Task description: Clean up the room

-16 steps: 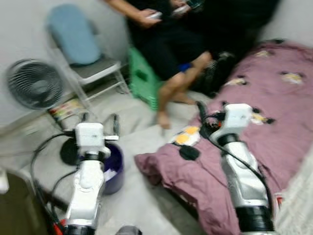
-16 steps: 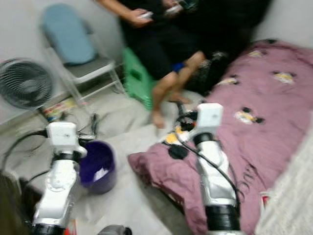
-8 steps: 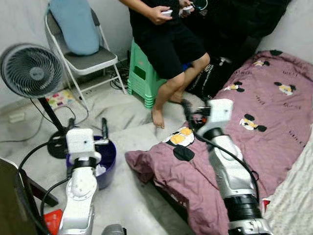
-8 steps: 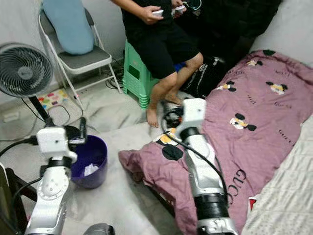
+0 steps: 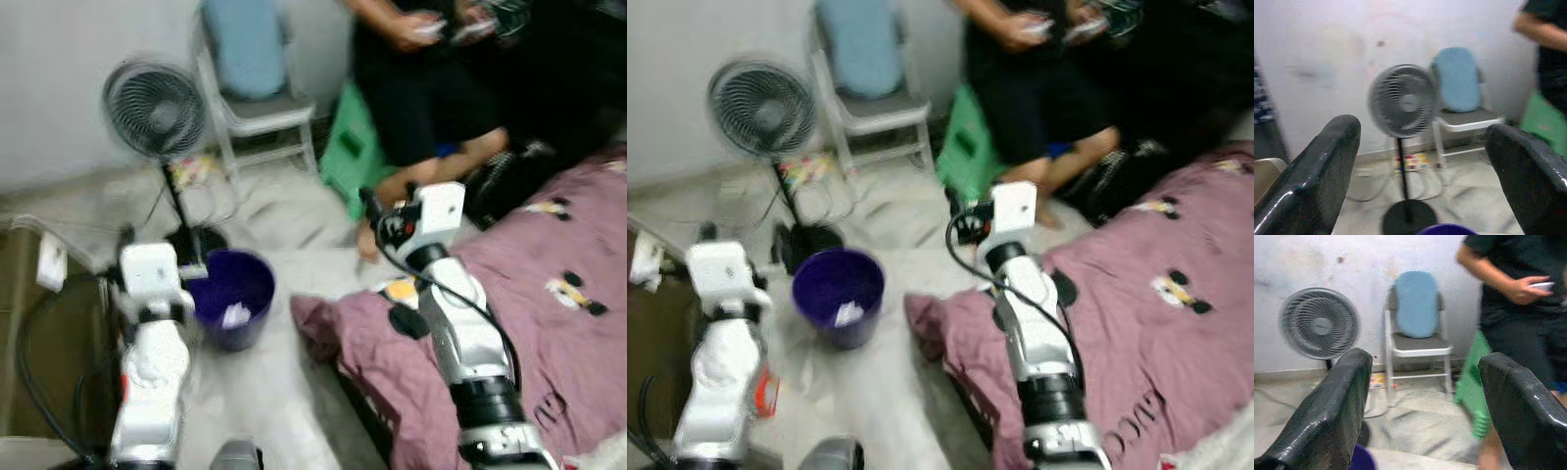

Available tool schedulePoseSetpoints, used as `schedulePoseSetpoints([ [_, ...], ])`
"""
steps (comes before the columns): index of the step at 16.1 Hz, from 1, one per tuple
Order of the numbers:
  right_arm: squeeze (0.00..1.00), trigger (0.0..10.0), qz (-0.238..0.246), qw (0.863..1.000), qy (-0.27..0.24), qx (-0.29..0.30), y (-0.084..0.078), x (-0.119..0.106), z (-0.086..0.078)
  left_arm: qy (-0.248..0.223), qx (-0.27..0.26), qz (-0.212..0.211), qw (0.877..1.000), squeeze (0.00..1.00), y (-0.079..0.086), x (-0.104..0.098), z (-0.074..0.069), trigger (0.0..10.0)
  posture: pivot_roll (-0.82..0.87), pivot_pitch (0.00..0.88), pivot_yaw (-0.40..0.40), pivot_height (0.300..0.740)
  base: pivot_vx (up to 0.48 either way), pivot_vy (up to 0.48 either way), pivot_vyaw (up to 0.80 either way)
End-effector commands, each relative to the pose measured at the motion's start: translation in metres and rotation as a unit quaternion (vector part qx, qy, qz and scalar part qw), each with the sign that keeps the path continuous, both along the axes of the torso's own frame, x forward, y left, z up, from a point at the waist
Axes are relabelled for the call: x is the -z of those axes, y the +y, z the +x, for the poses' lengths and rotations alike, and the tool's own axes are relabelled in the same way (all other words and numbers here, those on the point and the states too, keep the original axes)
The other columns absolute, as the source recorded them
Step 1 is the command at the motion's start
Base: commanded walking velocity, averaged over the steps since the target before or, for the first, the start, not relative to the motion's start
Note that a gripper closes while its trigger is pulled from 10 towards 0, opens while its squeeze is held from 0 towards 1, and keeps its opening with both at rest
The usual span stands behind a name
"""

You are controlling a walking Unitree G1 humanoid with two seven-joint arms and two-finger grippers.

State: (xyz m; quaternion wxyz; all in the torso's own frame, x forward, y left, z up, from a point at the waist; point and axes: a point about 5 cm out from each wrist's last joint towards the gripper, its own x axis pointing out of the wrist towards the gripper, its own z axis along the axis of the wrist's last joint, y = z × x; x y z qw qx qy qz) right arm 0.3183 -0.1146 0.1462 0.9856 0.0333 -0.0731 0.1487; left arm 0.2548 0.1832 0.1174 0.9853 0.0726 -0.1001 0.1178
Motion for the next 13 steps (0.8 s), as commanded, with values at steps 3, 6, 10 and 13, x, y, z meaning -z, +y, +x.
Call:
schedulePoseSetpoints([
  [3,0.0,10.0,-0.003,1.0,-0.003,0.004,-0.004,-0.001,-0.002,0.002,0.032,-0.019,0.999,0.0,-0.013,0.001,0.002,10.0,-0.01,0.014,-0.047,0.74,0.0,0.0,0.44],
  [6,0.0,10.0,-0.004,1.0,-0.003,0.009,-0.006,-0.001,0.0,-0.003,0.065,-0.025,0.998,0.0,-0.023,-0.001,0.003,10.0,-0.01,0.013,-0.043,0.74,0.0,0.0,0.0],
  [10,0.0,10.0,-0.006,1.0,-0.001,0.011,-0.006,0.001,-0.001,-0.002,0.071,-0.021,0.997,0.0,-0.02,-0.001,0.002,10.0,-0.01,0.014,-0.038,0.74,0.141,0.0,0.0],
  [13,0.0,10.0,-0.004,1.0,-0.001,0.014,-0.006,0.001,-0.002,-0.002,0.08,-0.022,0.997,0.0,-0.023,-0.001,0.002,10.0,-0.02,0.014,-0.035,0.74,0.307,0.0,0.0],
])
